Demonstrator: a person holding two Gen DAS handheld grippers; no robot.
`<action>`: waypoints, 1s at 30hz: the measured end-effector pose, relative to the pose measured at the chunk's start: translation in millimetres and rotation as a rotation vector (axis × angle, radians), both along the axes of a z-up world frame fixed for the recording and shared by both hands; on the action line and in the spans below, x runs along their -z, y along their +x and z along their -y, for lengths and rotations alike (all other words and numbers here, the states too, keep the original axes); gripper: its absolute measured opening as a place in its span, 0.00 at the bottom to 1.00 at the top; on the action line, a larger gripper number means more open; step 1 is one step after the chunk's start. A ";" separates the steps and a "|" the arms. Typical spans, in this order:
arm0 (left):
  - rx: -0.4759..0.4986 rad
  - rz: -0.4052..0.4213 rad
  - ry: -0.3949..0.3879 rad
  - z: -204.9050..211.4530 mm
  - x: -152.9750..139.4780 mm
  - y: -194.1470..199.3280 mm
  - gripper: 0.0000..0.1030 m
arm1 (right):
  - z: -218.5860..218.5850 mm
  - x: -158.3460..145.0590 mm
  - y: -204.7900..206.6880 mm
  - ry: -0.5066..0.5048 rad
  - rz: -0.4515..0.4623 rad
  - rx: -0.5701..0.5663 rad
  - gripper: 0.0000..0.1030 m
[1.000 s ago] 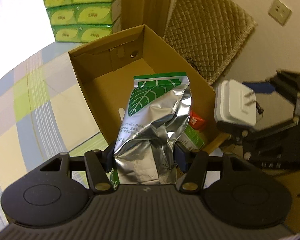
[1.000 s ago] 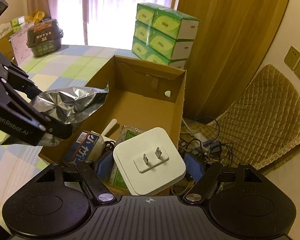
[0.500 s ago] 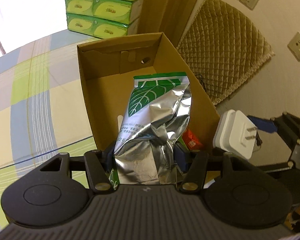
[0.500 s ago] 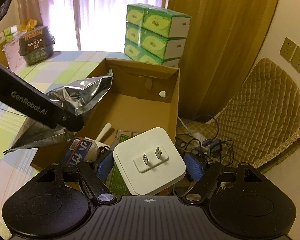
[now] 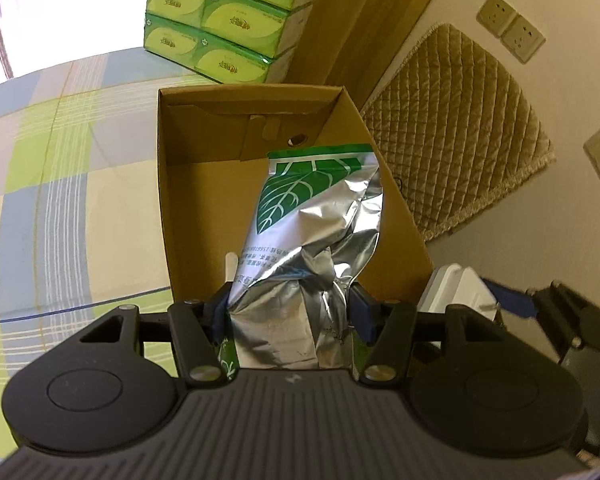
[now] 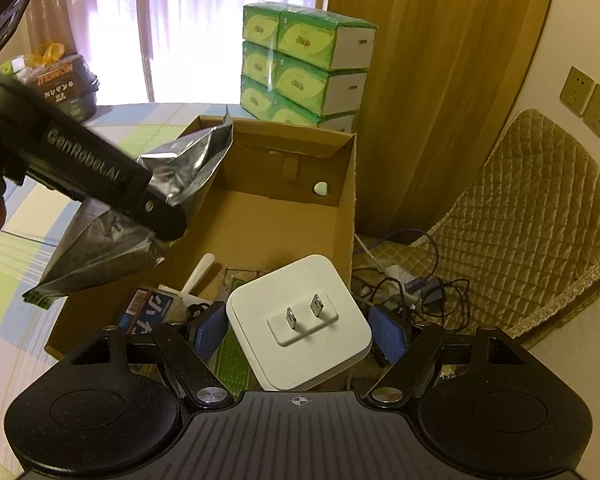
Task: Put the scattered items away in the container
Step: 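Lower the foil packet and plug into the cardboard box and open both tools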
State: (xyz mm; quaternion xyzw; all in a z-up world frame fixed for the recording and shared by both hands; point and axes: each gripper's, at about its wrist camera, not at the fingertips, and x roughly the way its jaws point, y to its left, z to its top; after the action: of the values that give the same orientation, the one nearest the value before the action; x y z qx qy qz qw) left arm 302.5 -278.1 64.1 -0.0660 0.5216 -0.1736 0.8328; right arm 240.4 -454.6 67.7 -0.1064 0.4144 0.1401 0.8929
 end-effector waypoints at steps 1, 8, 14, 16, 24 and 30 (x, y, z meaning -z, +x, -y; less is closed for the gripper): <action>-0.011 0.002 -0.011 -0.8 0.6 2.4 0.53 | -0.4 1.0 1.3 0.000 -0.001 0.000 0.76; -0.059 0.036 -0.067 -13.9 -3.7 14.1 0.55 | -2.6 7.2 8.4 -0.004 -0.005 -0.001 0.77; -0.063 0.064 -0.049 -25.2 -5.5 16.0 0.56 | -5.7 12.0 14.9 0.008 -0.009 0.004 0.77; -0.064 0.070 -0.041 -29.6 -4.6 14.8 0.56 | -7.5 12.2 17.0 0.011 -0.006 0.003 0.77; -0.083 0.089 -0.039 -50.6 -6.9 12.2 0.58 | -20.9 7.8 26.4 0.024 0.031 -0.016 0.77; -0.088 0.094 -0.031 -62.8 -8.2 12.9 0.60 | -31.0 10.1 41.5 0.022 0.058 -0.035 0.77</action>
State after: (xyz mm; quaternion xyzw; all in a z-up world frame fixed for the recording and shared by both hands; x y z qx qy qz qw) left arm 315.3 -215.2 72.3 -0.0933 0.4758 -0.1478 0.8620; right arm 282.0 -423.6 57.6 -0.1081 0.3849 0.1572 0.9031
